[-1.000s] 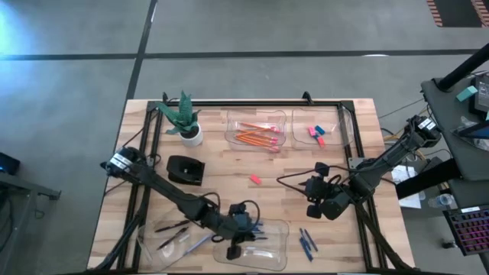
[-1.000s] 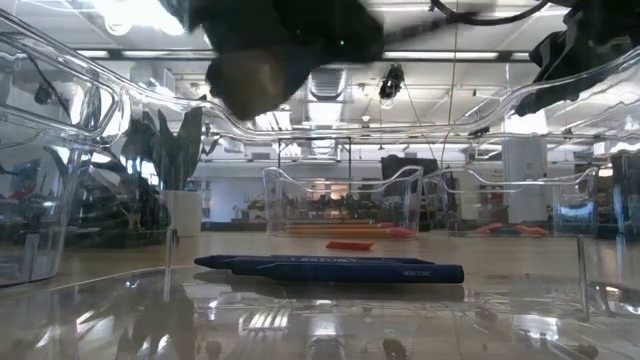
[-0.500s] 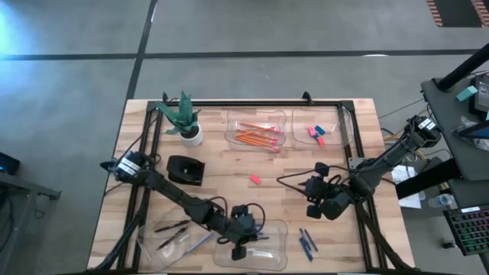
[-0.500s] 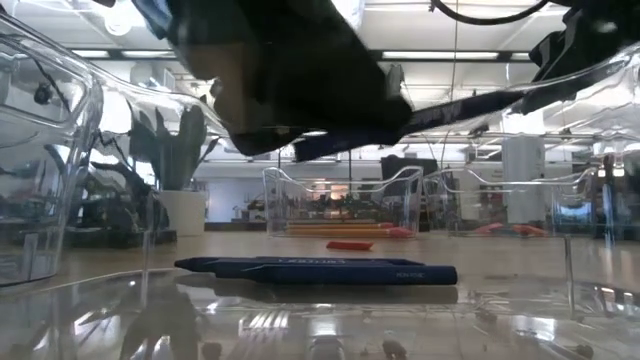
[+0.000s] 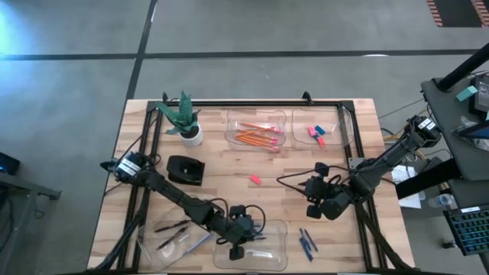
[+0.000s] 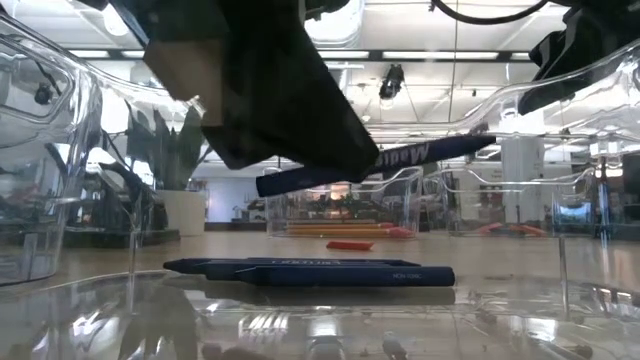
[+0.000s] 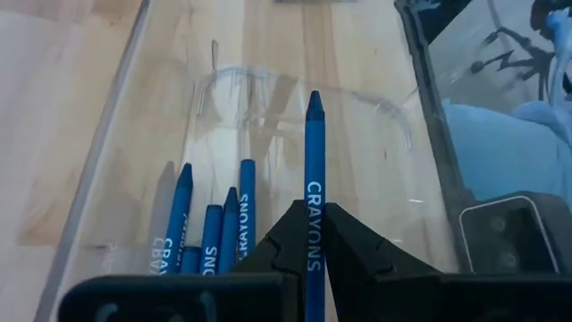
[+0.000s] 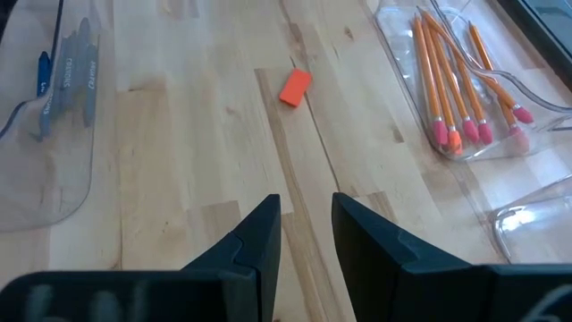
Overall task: Sort crayons/erasers/pens/pencils in bins
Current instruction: Put the blue crayon into the bottom right transparent bin, then put the orange eraser into the top right transparent bin
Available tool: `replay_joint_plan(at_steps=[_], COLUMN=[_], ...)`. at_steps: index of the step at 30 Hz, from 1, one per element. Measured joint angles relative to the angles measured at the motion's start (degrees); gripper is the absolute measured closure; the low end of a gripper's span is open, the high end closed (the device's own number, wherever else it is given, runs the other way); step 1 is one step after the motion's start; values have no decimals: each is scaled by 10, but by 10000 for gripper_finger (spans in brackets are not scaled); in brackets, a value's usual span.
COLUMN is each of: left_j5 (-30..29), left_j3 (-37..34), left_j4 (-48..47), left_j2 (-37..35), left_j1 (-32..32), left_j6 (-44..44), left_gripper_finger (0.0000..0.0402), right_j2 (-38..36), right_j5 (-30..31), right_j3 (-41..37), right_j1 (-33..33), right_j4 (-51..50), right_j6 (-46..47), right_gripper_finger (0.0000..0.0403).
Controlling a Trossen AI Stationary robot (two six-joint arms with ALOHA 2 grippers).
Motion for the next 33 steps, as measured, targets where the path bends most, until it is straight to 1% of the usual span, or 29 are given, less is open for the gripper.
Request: replay_joint_plan(at_steps=[8, 16, 20, 23, 26, 30, 33], left_j5=[8, 10, 12, 11, -15, -82, -92], left_j3=[0, 0, 5, 9, 10, 7, 6], left_j4=[-15, -14, -10, -13, -12, -14, -40], left_j2=[0, -2, -15, -43, -86, -124, -136], left_j1=[0, -2, -2, -3, 0, 20, 50], left_j6=[1, 1, 5, 41, 99, 167, 183], left_gripper_finger=[387, 346, 342, 342, 341, 341, 341], right_j2=[0, 0, 0, 0, 0, 0, 0], right_j5=[0, 0, 0, 0, 0, 0, 0], right_j3=[0, 0, 0, 0, 0, 0, 0], right_j1=[0, 0, 0, 0, 0, 0, 0], right_j4=[0, 0, 0, 1, 1, 2, 2], right_j6=[0, 0, 0, 0, 0, 0, 0], right_gripper_finger=[307, 307, 307, 307, 307, 307, 307])
